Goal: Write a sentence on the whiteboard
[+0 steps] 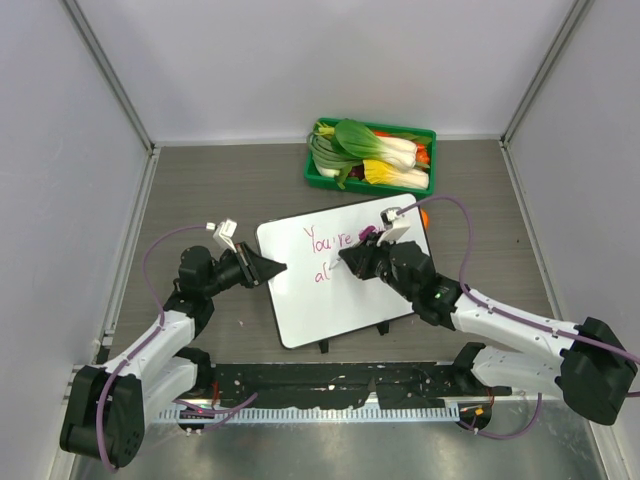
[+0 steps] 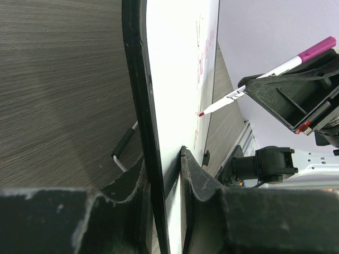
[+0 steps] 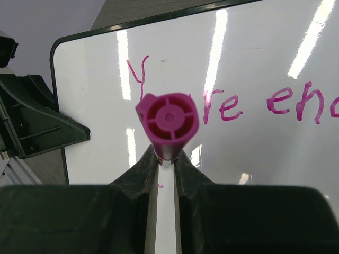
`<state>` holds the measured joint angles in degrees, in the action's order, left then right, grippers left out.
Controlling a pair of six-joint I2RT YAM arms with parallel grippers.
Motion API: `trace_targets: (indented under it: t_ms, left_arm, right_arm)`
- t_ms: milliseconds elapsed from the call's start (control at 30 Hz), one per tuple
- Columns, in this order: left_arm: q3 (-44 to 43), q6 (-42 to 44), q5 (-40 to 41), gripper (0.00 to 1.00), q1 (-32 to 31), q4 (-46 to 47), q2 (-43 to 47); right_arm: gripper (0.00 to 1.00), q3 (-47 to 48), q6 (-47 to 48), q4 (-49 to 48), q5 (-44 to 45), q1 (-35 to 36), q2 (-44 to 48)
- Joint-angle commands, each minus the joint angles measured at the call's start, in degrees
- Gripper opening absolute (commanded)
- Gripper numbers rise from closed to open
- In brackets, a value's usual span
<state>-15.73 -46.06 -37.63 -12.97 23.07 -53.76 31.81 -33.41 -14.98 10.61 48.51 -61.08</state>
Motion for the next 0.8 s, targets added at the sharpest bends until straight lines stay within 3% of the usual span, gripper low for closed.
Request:
trace_targets:
  t_ms: [0,367,767]
  left_arm:
    - [0.61,11.08,7.13,0.00,0.05,-5.76,-1.09]
    - [0.61,10.99,7.22,0.00,-0.03,-5.67,-1.17]
    - [0.70,10.91,7.30,0.00,0.05,-5.67,-1.00]
  right_arm:
    - [0.01,-1.14,0.27,0.04,0.73,-0.17,1.14]
    - [0.01,-3.77,0.45,1.53,-1.47,-0.26,2.54]
    - [0.01,-2.29,1.06,1.54,2.48,-0.26,2.63]
